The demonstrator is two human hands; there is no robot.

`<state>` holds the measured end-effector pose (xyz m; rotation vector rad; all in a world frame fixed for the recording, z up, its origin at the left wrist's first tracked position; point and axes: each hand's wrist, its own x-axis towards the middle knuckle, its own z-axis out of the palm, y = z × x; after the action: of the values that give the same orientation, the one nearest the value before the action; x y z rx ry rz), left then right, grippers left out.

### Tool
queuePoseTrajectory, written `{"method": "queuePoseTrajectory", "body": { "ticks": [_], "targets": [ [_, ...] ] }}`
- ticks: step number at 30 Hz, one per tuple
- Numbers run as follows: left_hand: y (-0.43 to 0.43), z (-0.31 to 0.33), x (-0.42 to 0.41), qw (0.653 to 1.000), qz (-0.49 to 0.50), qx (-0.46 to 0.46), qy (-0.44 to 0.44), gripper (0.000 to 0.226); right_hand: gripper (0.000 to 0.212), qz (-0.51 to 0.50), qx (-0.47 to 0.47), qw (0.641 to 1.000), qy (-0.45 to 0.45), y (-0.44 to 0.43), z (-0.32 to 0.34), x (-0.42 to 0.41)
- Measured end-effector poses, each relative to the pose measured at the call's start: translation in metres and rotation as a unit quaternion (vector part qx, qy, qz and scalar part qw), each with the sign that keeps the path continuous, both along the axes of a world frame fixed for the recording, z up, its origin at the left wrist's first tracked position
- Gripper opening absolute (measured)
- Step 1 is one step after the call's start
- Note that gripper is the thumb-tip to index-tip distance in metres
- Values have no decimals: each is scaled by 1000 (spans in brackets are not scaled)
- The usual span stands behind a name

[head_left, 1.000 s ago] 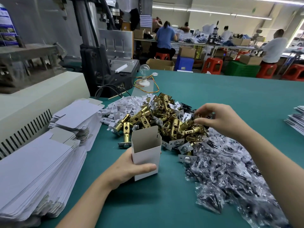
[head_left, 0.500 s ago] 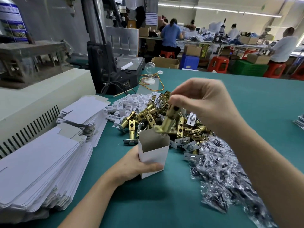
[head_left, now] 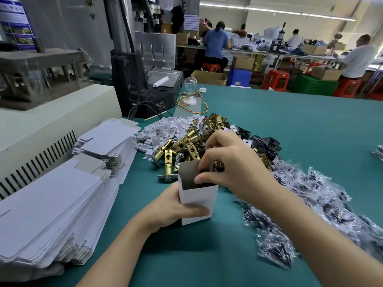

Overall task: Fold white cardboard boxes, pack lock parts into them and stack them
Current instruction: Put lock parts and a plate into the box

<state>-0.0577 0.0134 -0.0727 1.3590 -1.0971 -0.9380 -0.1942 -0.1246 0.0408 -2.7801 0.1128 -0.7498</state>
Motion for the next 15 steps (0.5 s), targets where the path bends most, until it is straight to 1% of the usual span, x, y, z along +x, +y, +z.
{"method": "queuePoseTrajectory", "body": {
  "ticks": [2, 4, 7, 8, 9, 10, 11, 12, 14, 15],
  "targets": [
    [-1, 1, -1, 1000, 2, -4, -18, 53, 24, 6, -45, 998, 32, 1, -4, 1],
    [-1, 2, -2, 999, -3, -6, -31, 47, 23, 9, -60, 997, 57, 1, -6, 2],
    [-1, 3, -1, 1000, -4, -2, -28, 53, 20, -2, -66, 994, 86, -1, -6, 2],
    [-1, 2, -1, 1000, -2, -6, -26, 55, 19, -3, -53, 995, 86, -1, -8, 2],
    [-1, 2, -1, 1000, 2, -11, -22, 54, 17, -1, -21, 997, 71, -2, -11, 1],
    [-1, 1, -1, 1000, 7, -15, -21, 51, 14, 1, 29, 999, 35, -2, -15, 0],
    [-1, 1, 0, 1000, 11, -16, -20, 50, 11, -1, 89, 996, -18, -3, -20, -3],
    [-1, -1, 1, 1000, 11, -14, -19, 52, 13, -8, 150, 985, -80, -4, -28, -6],
    [-1, -5, 2, 1000, 12, 0, -21, 57, 32, -37, 263, 946, -188, -4, -48, -15],
    [-1, -6, 3, 999, 20, 3, -27, 58, 43, -47, 313, 924, -214, -2, -59, -19]
  ]
}}
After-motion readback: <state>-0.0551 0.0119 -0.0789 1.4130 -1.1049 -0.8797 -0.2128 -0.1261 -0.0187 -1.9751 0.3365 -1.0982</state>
